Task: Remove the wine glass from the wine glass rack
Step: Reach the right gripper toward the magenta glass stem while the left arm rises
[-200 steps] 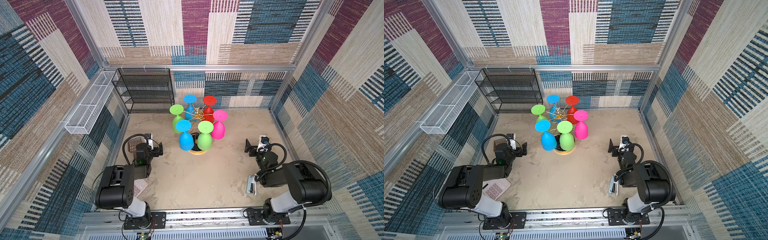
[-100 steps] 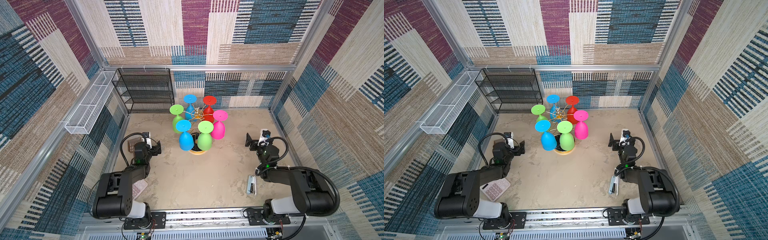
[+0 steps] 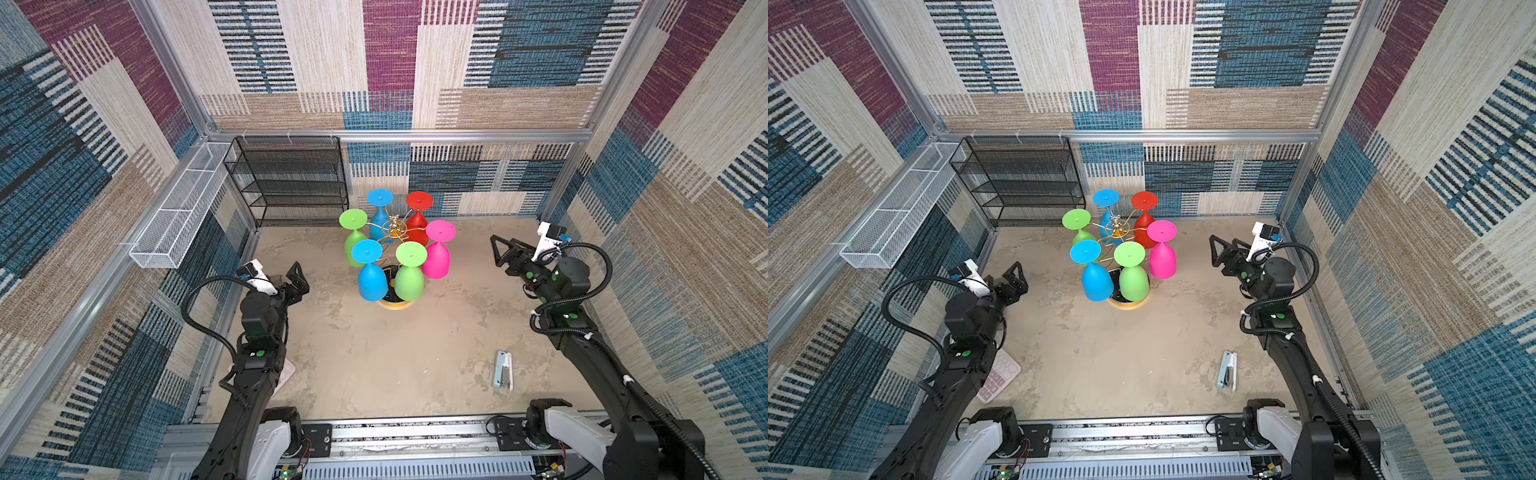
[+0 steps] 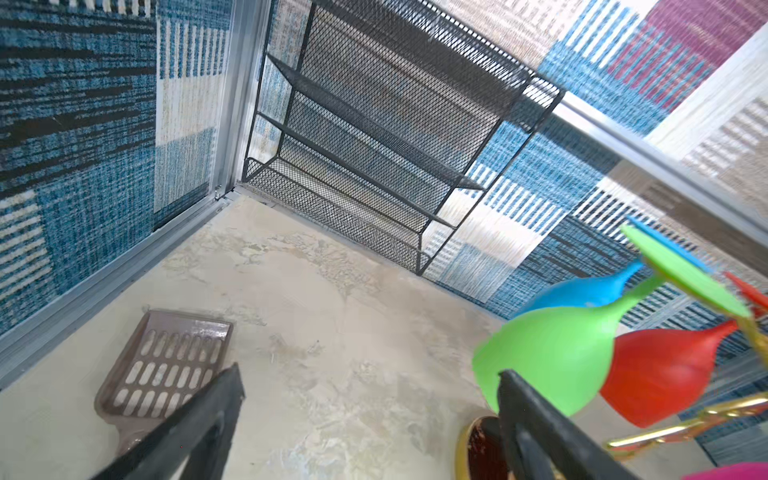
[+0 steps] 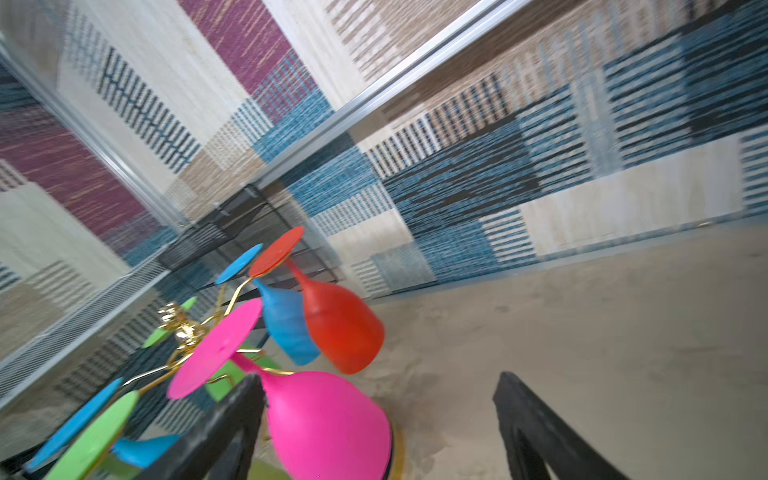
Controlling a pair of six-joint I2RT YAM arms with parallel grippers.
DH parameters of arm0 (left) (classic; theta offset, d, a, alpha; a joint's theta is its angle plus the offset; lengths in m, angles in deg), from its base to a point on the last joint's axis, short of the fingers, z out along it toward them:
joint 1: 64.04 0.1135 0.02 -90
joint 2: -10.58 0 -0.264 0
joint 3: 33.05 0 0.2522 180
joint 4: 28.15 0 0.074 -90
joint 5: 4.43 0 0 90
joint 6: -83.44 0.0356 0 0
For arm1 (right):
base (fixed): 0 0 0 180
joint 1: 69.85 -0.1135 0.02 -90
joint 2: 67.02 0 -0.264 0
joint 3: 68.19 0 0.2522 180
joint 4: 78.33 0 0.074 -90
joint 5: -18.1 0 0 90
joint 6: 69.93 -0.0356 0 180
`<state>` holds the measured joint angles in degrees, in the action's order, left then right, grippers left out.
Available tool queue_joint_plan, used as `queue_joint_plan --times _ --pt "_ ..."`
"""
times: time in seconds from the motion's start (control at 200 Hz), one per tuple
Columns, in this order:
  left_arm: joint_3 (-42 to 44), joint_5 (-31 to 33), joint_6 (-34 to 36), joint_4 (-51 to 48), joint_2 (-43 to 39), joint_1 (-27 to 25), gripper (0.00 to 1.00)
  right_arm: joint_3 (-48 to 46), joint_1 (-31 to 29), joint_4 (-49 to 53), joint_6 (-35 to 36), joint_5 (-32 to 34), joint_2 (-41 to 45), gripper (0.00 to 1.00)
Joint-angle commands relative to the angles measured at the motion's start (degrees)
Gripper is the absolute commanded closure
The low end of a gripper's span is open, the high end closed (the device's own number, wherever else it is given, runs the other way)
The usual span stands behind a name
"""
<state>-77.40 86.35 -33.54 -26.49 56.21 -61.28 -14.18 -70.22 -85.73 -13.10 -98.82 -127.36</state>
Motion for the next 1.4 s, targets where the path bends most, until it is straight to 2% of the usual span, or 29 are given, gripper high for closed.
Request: queue_joint_plan --times 0.0,0.13,0.26,0.436,0.796,1.087,1.282,1.392 --pt "-5.3 -4.3 0.2 -11.0 -1.9 0.0 0.06 2.5 0.0 -0.4 -10.7 -13.9 -1.9 0.19" --pt "-14.3 -9.3 5.3 -22.8 -1.0 0.0 0.09 6.1 -0.3 -1.9 -15.1 -21.3 -6.7 0.24" --pt "-17.6 -13.1 8.8 -28.4 -0.4 0.0 0.1 10.4 -1.8 1.9 -14.1 -21.6 -9.9 0.28" --pt "-17.4 -17.4 7.9 -29.1 0.3 0.0 0.11 15.7 -4.3 4.5 -14.2 -23.4 -15.1 0.35" --pt "-15.6 -18.4 6.0 -27.7 -0.4 0.0 0.1 22.4 -6.9 3.0 -16.7 -26.9 -24.8 0.53" --pt "-14.6 -19.1 4.7 -26.0 -0.3 0.0 0.1 25.1 -7.6 1.9 -18.8 -28.0 -27.2 0.66" --pt "-14.6 -19.5 4.5 -25.8 -0.5 0.0 0.1 26.2 -7.6 3.8 -18.7 -27.7 -27.1 0.68" --pt "-14.4 -19.6 4.4 -25.6 -0.7 0.0 0.1 26.6 -7.6 5.1 -18.3 -27.2 -27.4 0.62"
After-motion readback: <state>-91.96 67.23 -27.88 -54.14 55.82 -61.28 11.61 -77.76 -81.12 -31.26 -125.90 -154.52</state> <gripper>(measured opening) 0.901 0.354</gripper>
